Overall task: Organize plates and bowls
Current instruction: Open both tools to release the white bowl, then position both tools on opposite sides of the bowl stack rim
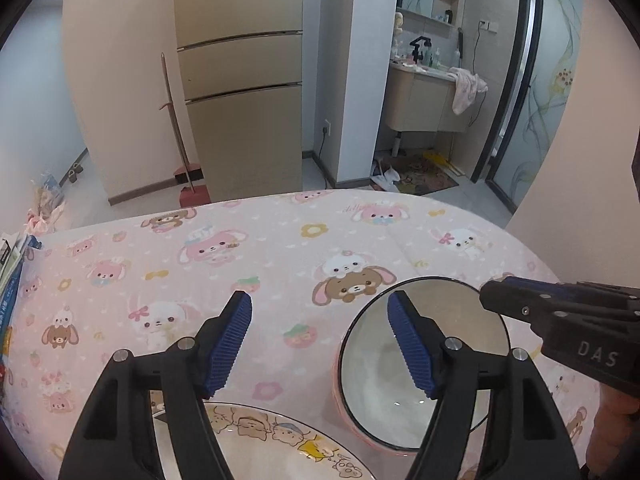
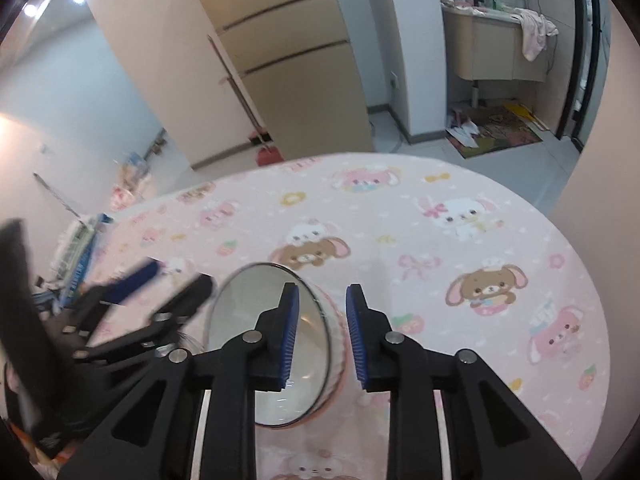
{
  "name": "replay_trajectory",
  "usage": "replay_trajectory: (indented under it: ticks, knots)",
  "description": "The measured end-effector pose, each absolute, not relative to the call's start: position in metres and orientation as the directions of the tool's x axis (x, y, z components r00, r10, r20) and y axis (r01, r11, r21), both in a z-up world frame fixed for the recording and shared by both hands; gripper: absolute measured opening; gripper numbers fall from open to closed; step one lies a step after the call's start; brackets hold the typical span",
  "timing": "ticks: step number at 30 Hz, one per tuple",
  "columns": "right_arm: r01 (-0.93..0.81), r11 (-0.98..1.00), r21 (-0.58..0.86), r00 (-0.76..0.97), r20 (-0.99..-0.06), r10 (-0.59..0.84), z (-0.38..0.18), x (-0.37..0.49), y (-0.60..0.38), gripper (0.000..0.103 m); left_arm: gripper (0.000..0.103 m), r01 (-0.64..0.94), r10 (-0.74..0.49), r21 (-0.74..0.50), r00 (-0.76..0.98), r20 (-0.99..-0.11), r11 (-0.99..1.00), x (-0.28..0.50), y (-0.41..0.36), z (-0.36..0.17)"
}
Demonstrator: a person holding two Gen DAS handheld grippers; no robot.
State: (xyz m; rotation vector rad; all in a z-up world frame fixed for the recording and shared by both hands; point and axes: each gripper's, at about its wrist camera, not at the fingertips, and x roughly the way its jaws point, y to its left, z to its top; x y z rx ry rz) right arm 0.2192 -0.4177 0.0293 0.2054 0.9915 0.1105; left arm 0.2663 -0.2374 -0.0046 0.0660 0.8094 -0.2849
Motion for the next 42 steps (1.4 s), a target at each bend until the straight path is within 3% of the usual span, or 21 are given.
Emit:
replay_trajectory:
  ticks: [1,3,5,8,18,34,37,41,42]
  knots:
    - [-0.005,0.973,0.229,0.539,-0.819,0.195,0.027,0.220,-0.418,0.012,0.073,0.278,-0.222,-0.045,0.647,-0.729,0.960,0.268,-0.238,-0.006]
    - [-0.019,0.962,0.273,0.536,-0.809,0.240,0.025,0.220,-0.421,0.006,0.071,0.270,-0.213,-0.042,0.643,-0.736,0.962,0.271,-0.237,-0.008]
    - [-0.014,0.961,0.277,0.540,-0.807,0.240,0.024,0.218,-0.421,0.006,0.056,0.259,-0.203,-0.043,0.632,-0.748,0.965,0.273,-0.236,-0.011]
    - [-0.012,0.965,0.263,0.548,-0.805,0.227,0.023,0.217,-0.418,0.006,0.054,0.264,-0.231,-0.080,0.613,-0.755,0.961,0.275,-0.233,-0.013]
    - [-0.026,0.956,0.292,0.525,-0.810,0.261,0.018,0.221,-0.423,0.006,0.054,0.290,-0.284,-0.132,0.582,-0.762,0.948,0.281,-0.235,-0.027]
    - [-0.031,0.978,0.207,0.461,-0.865,0.197,0.003,0.227,-0.415,0.010,0.055,0.308,-0.242,-0.079,0.535,-0.810,0.948,0.280,-0.243,-0.032]
    - [-0.046,0.981,0.191,0.461,-0.867,0.190,0.005,0.225,-0.416,0.016,0.070,0.307,-0.265,-0.118,0.497,-0.827,0.944,0.283,-0.242,-0.035]
    - [-0.016,0.964,0.267,0.468,-0.850,0.243,0.013,0.221,-0.431,0.017,0.071,0.291,-0.284,-0.155,0.482,-0.829,0.944,0.284,-0.236,-0.033]
    - [-0.018,0.963,0.269,0.484,-0.840,0.244,0.017,0.219,-0.433,0.012,0.071,0.286,-0.282,-0.155,0.485,-0.828,0.946,0.284,-0.235,-0.031]
